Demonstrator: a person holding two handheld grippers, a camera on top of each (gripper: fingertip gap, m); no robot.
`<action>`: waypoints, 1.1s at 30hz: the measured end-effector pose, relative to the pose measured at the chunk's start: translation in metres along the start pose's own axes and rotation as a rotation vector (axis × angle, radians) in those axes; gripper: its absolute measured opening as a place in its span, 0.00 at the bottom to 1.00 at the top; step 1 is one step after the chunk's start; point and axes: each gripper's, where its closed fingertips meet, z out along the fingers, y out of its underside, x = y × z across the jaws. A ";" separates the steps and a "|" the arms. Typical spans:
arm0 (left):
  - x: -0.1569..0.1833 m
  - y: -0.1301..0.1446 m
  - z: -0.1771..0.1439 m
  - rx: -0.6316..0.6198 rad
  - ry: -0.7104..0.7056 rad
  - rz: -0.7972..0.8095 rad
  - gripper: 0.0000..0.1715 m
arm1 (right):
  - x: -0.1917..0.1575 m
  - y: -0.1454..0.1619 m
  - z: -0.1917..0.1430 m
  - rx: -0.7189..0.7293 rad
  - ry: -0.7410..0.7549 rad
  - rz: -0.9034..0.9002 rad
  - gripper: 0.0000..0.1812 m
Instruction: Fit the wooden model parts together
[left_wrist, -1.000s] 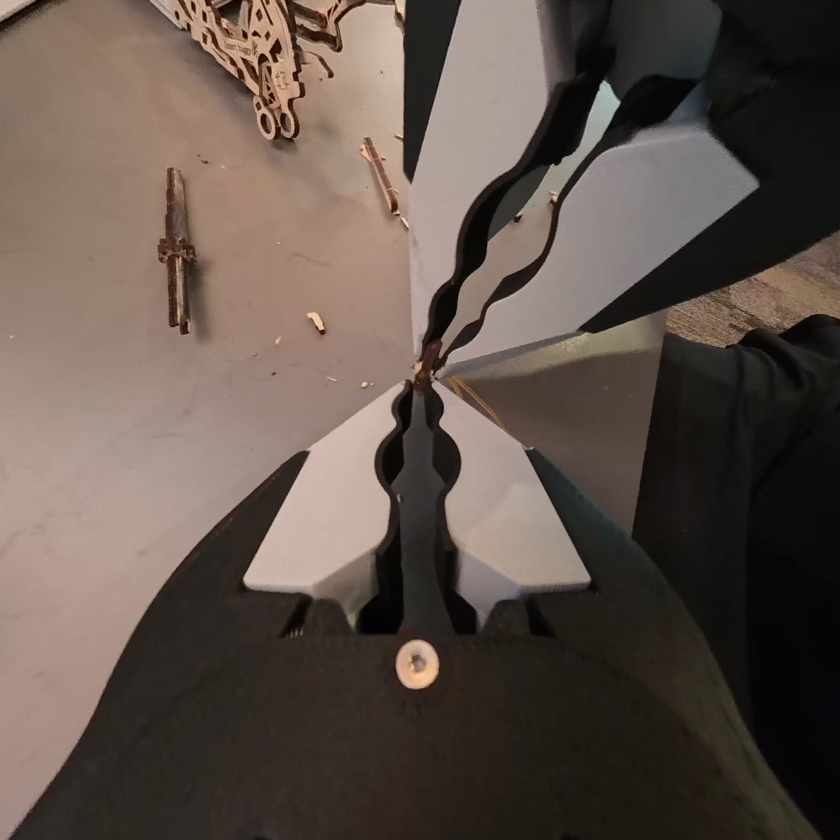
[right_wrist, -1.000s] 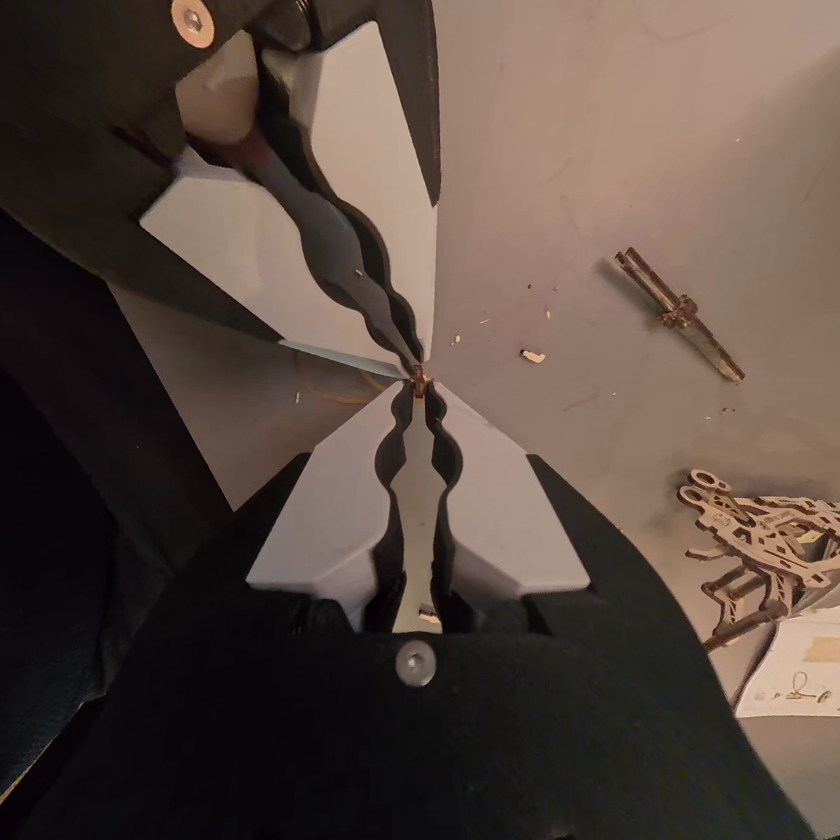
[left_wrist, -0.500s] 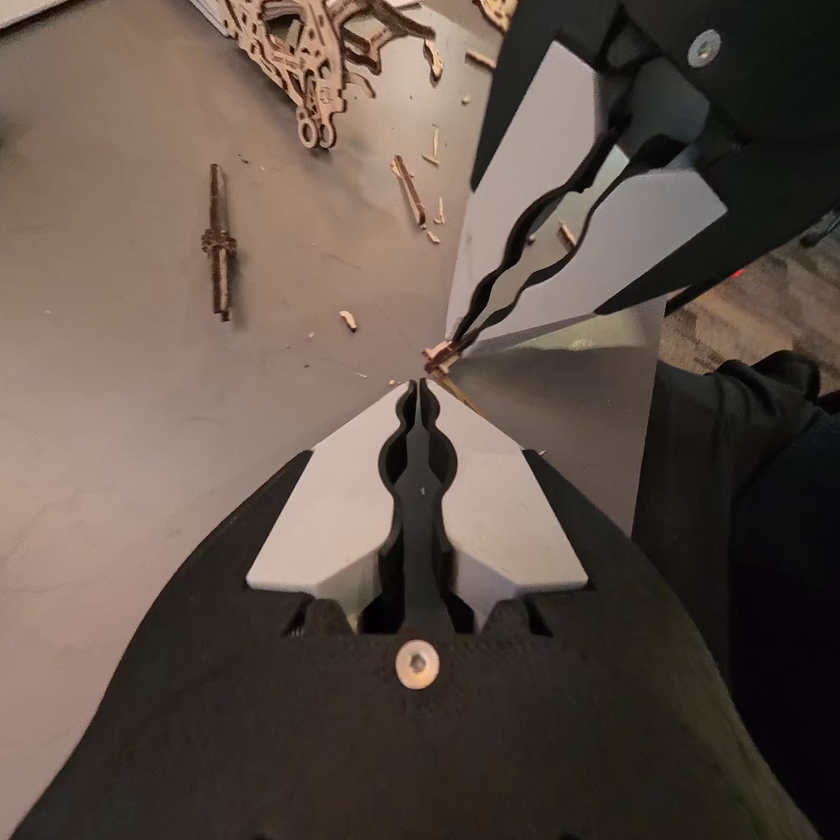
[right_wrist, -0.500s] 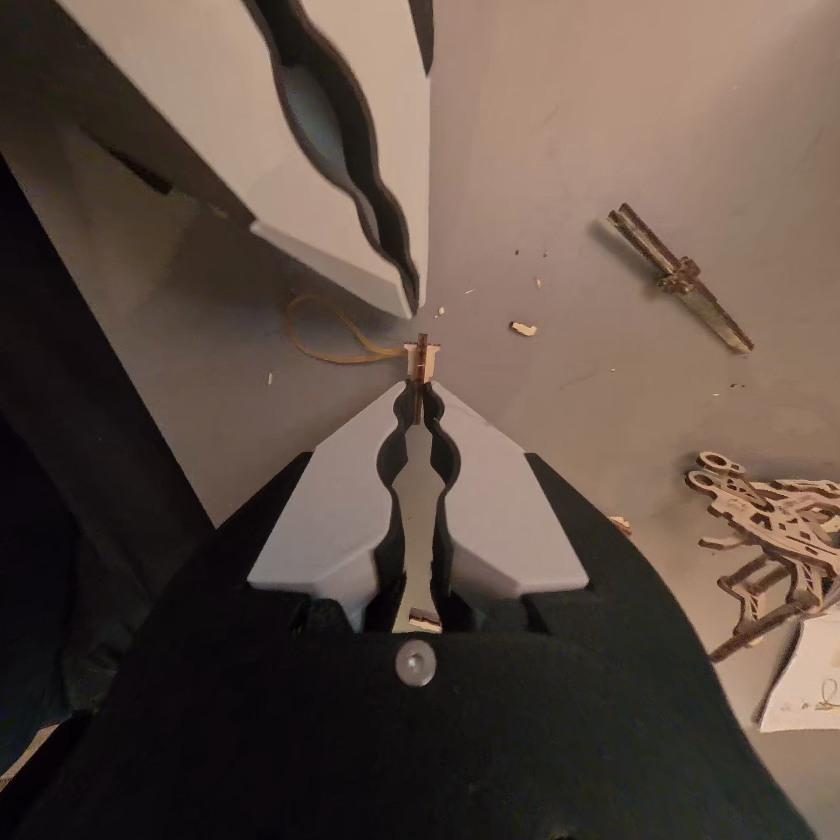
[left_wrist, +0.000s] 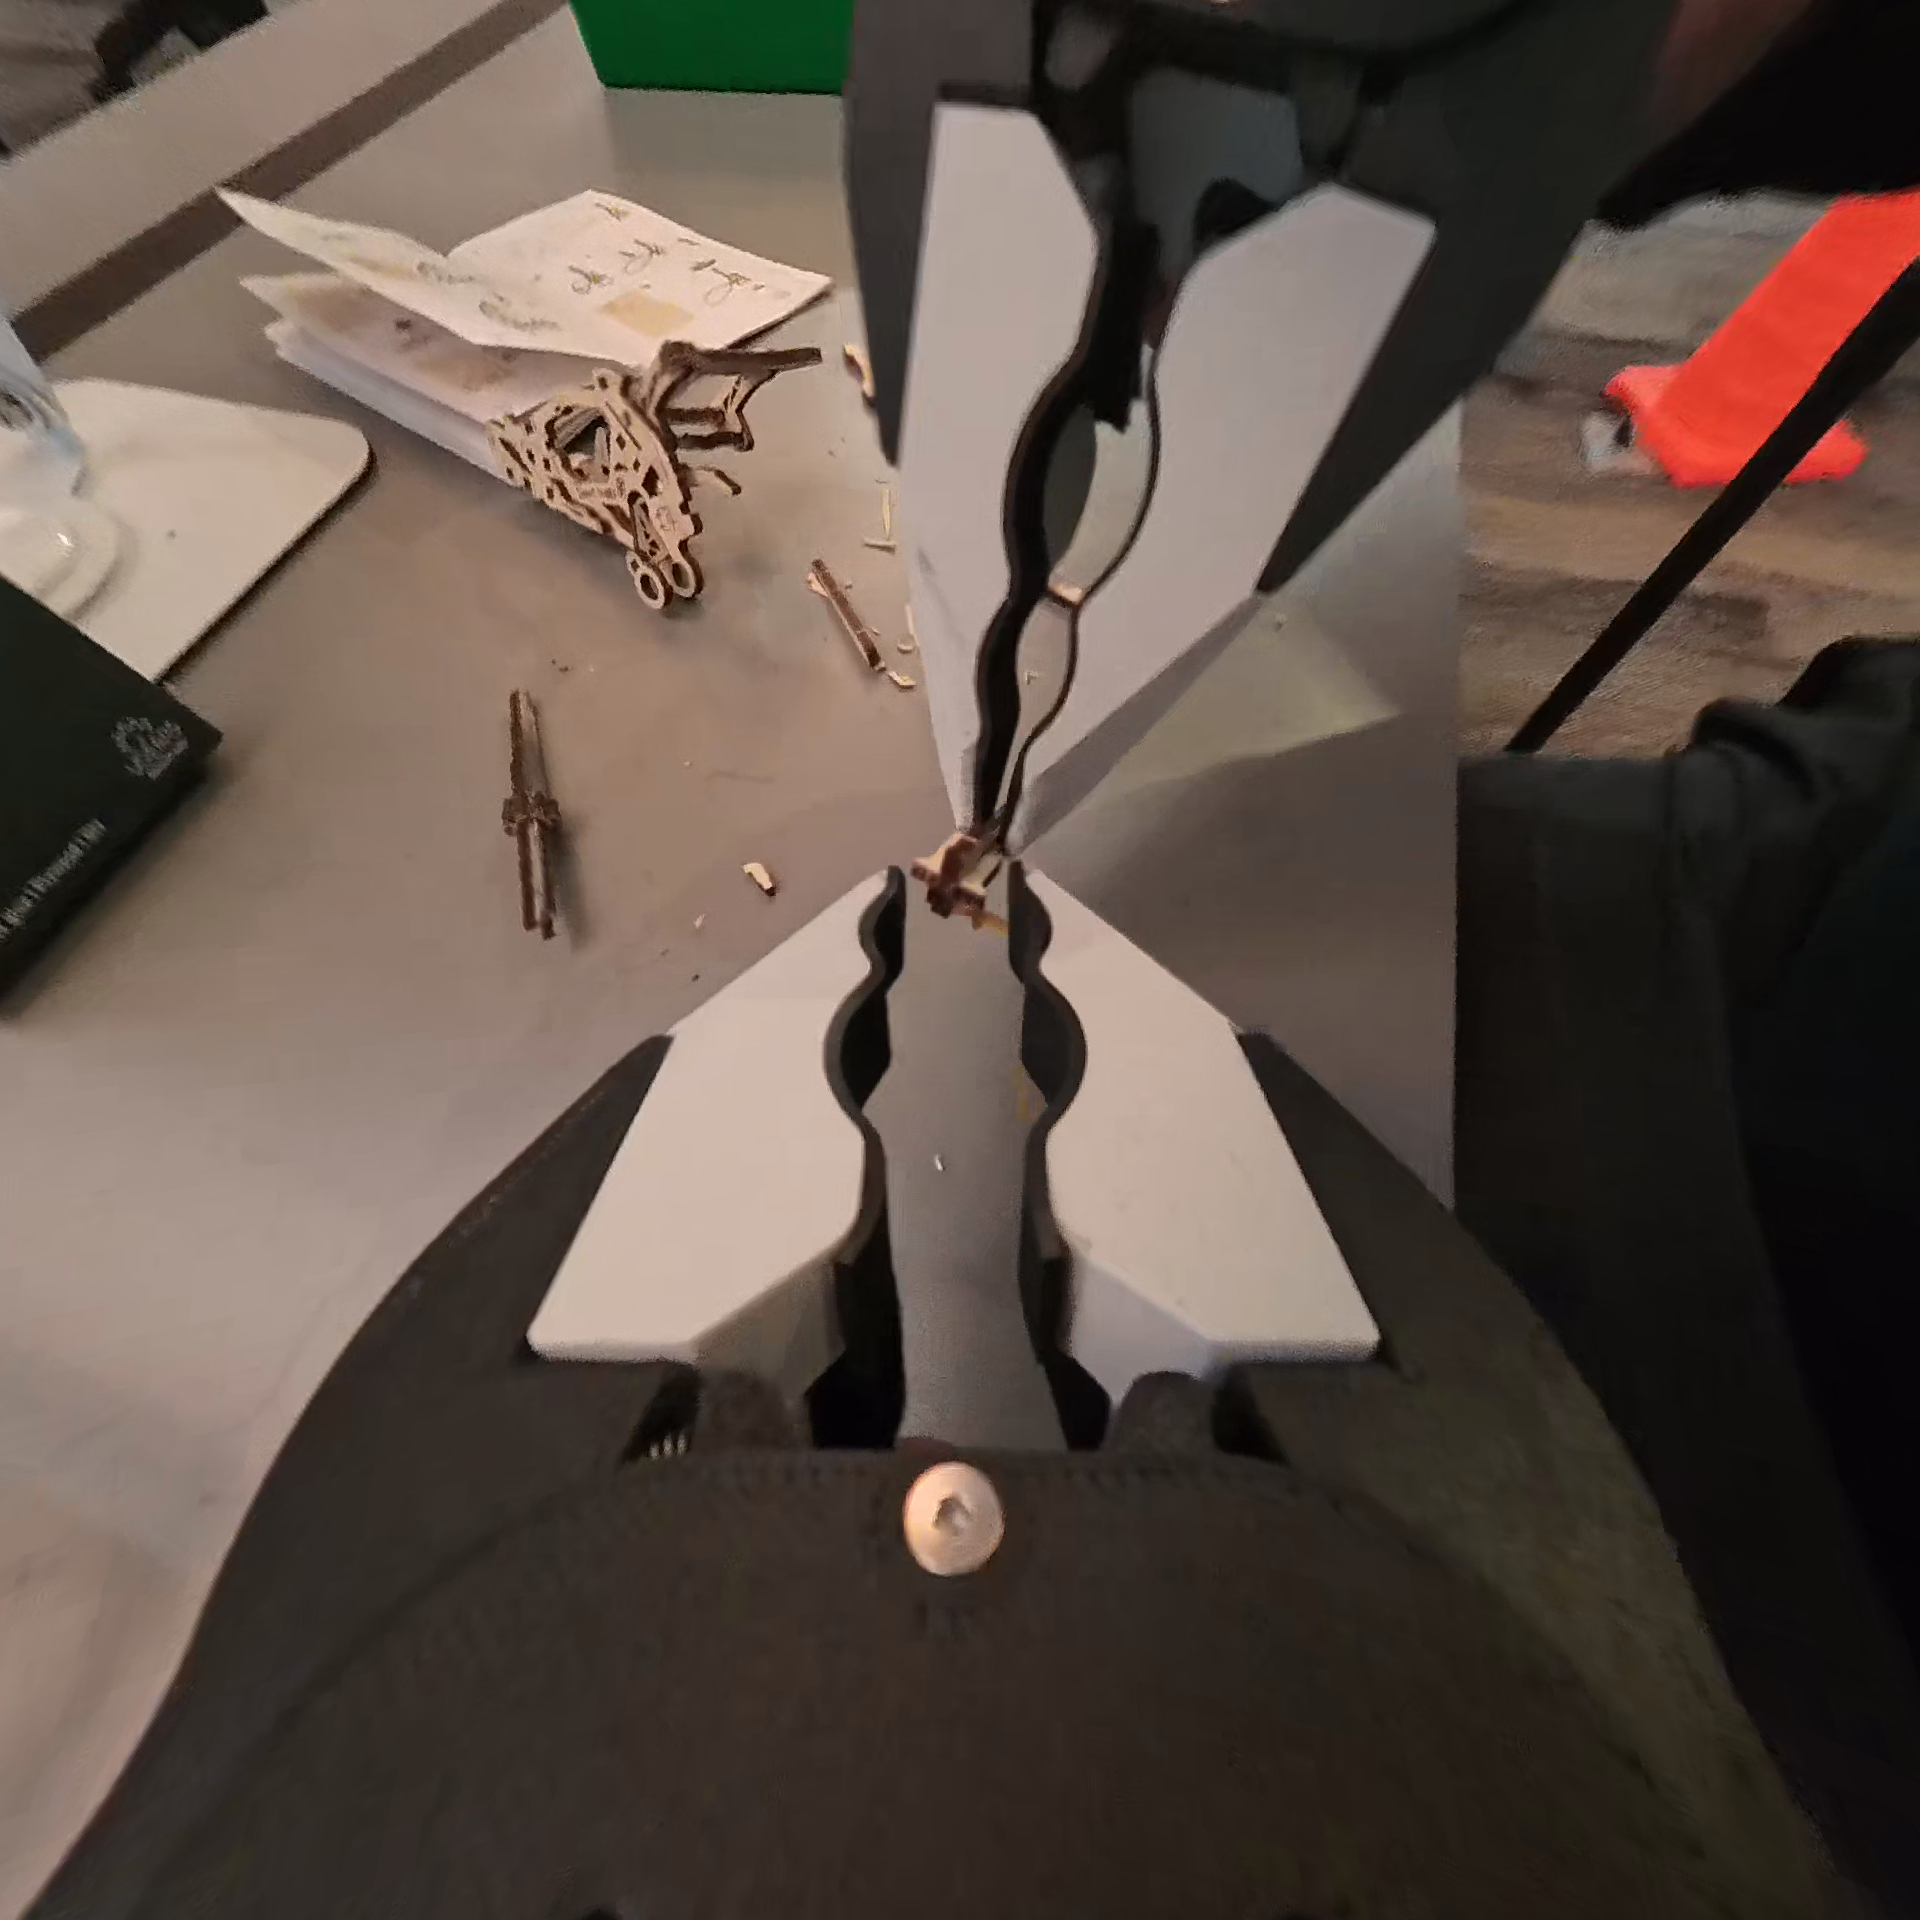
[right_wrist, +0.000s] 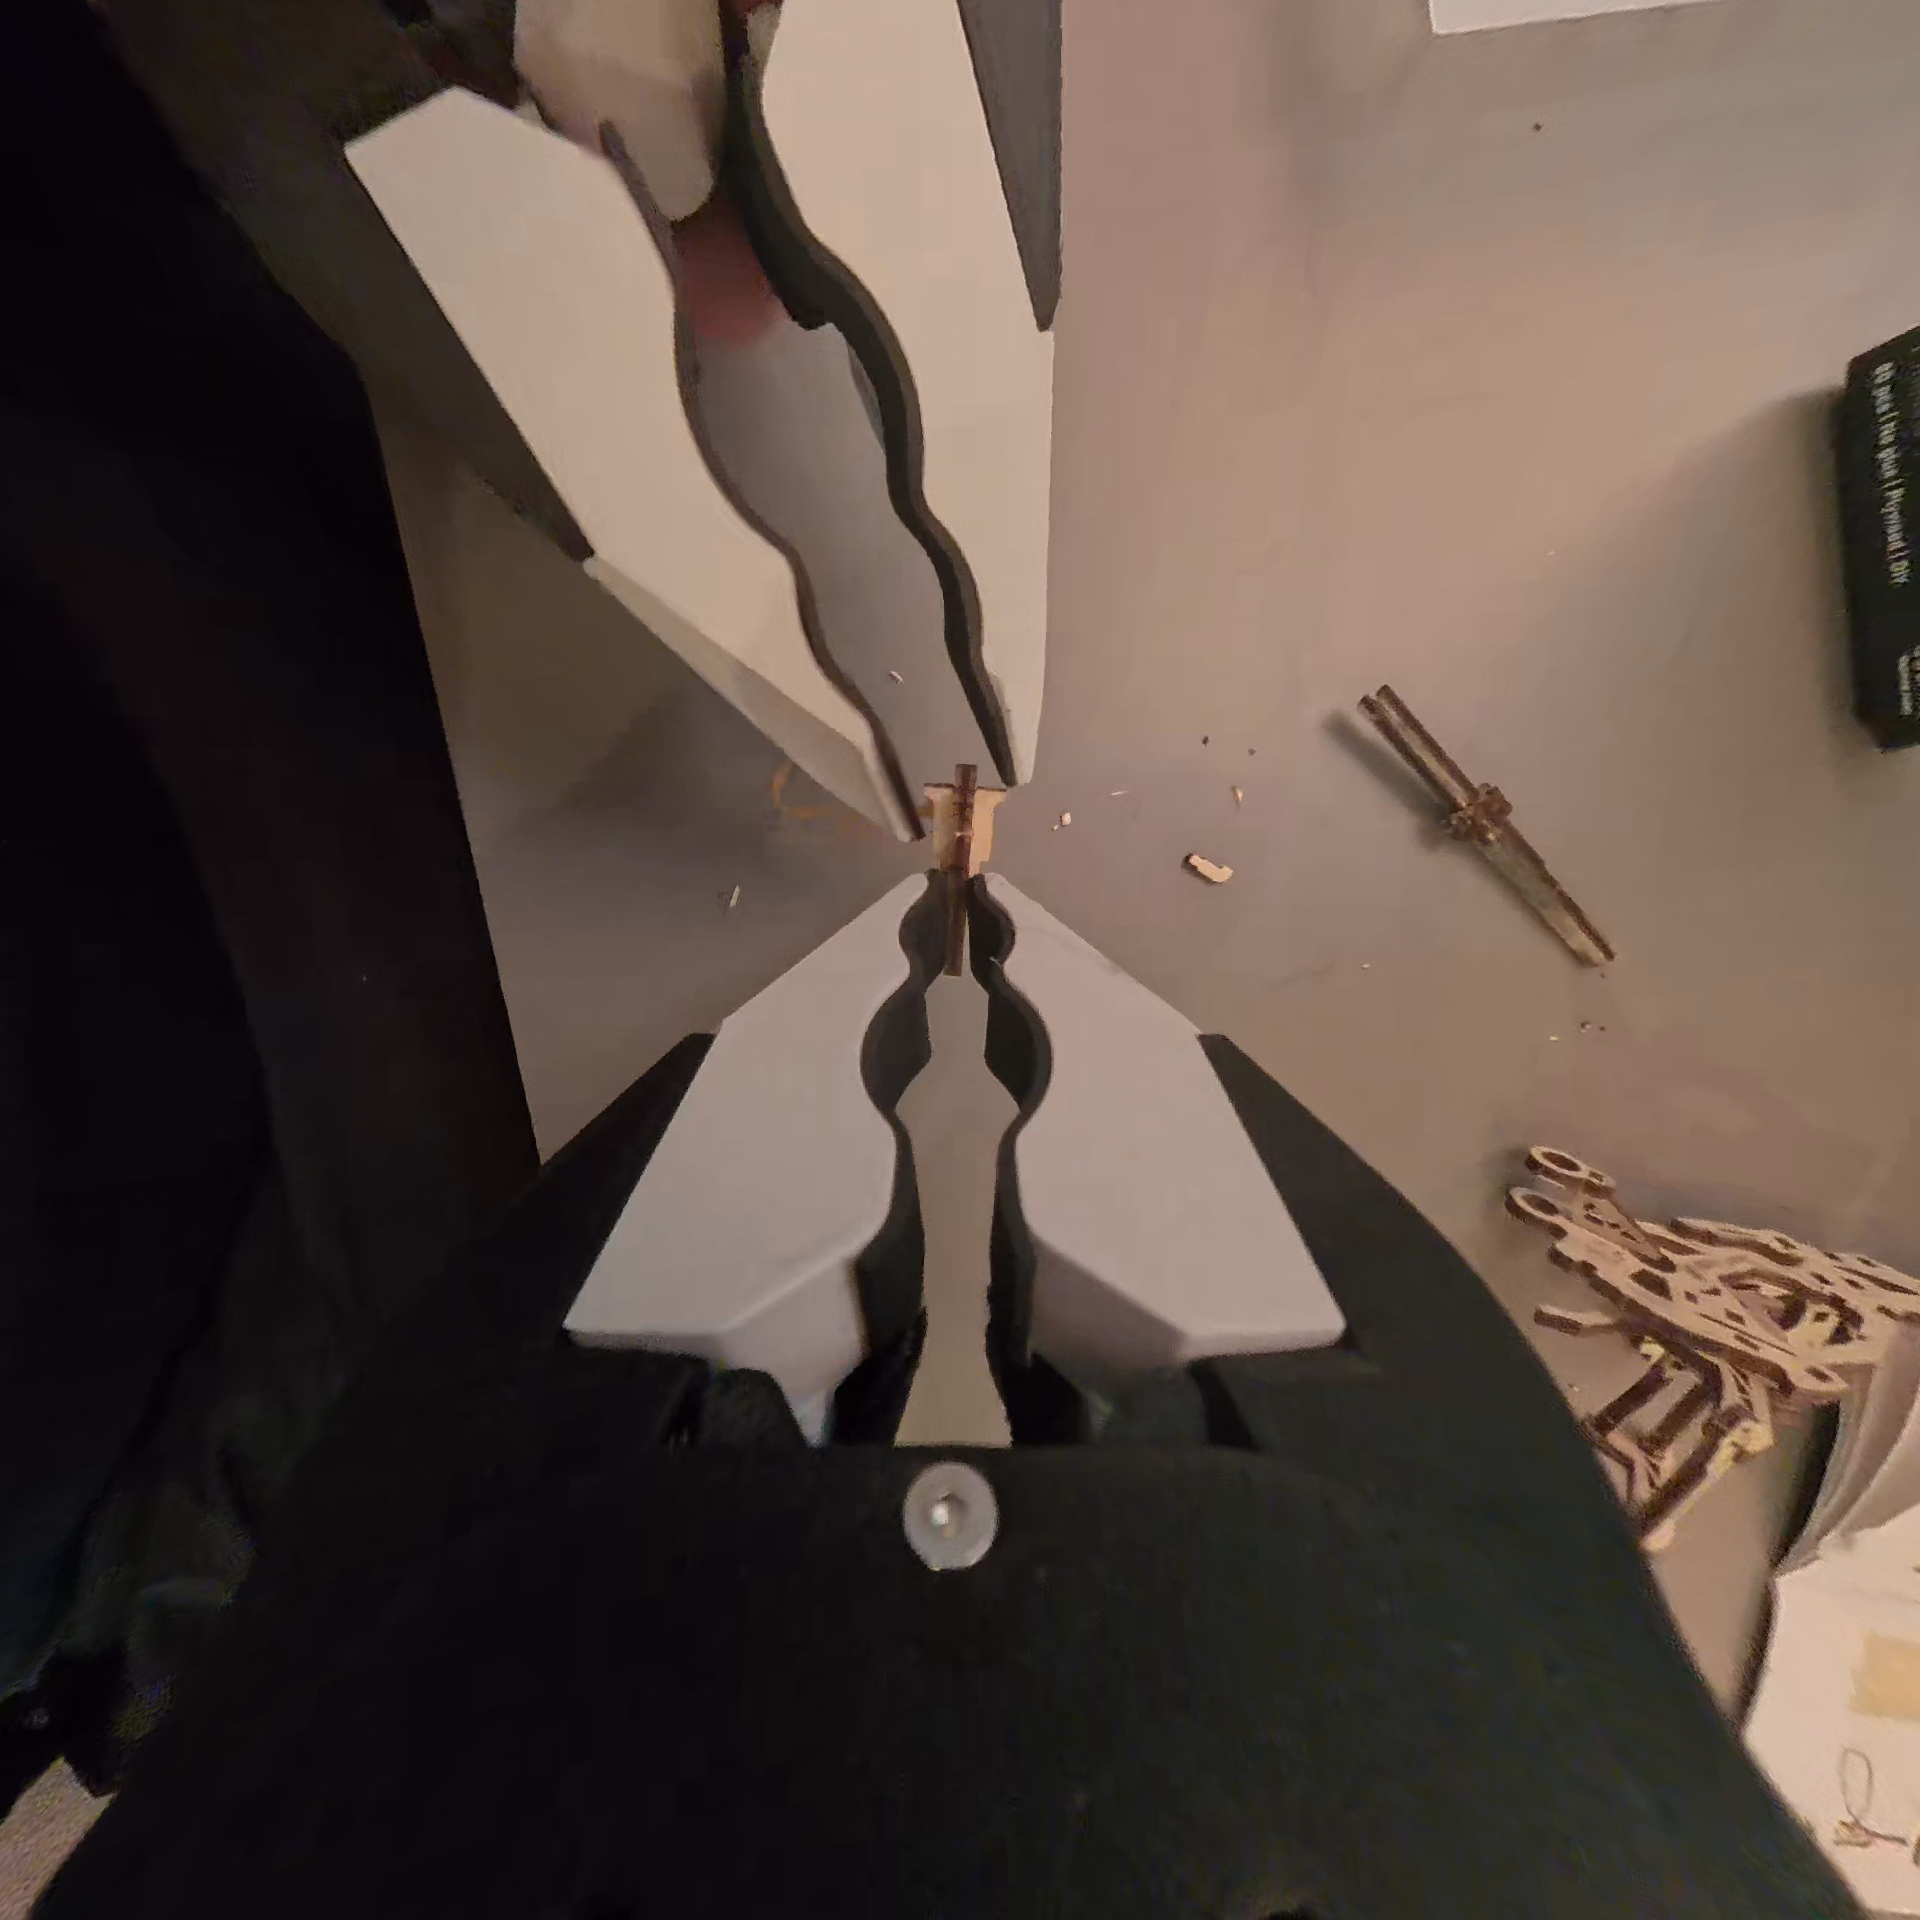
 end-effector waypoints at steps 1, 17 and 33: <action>0.002 0.001 0.002 -0.020 -0.027 0.064 0.11 | -0.001 -0.001 -0.003 0.018 0.005 -0.017 0.00; 0.002 -0.027 0.021 -0.090 -0.666 0.816 0.07 | 0.001 0.020 -0.029 0.110 0.123 -0.065 0.01; 0.006 -0.038 0.020 0.012 -0.676 0.786 0.08 | -0.001 0.019 -0.039 0.170 0.109 -0.047 0.01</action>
